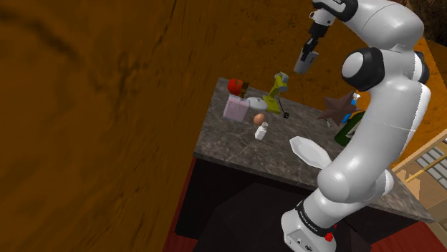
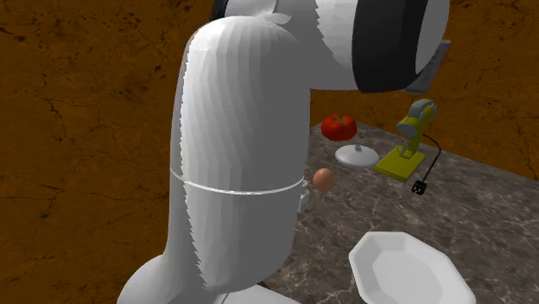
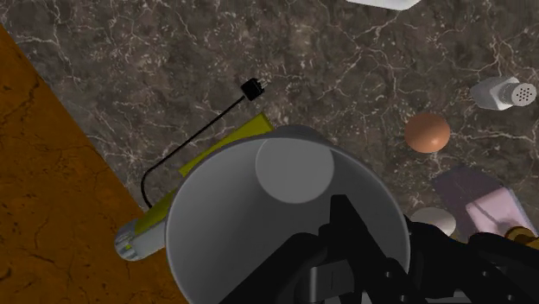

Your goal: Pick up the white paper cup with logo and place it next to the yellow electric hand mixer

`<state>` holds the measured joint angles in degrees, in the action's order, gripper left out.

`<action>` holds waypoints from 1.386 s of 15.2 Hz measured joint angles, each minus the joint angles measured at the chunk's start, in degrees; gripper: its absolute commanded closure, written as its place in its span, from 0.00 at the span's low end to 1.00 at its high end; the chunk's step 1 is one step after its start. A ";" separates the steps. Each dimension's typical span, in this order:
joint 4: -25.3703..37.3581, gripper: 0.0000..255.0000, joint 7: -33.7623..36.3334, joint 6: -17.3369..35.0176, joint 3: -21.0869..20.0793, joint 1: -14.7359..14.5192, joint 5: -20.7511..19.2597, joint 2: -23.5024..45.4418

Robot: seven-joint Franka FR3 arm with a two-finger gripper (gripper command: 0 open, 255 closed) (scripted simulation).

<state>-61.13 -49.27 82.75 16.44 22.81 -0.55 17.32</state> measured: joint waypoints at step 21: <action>-13.49 1.00 -3.63 14.17 1.04 2.69 0.75 0.47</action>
<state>-74.62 -52.89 96.92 17.48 25.50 0.20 17.78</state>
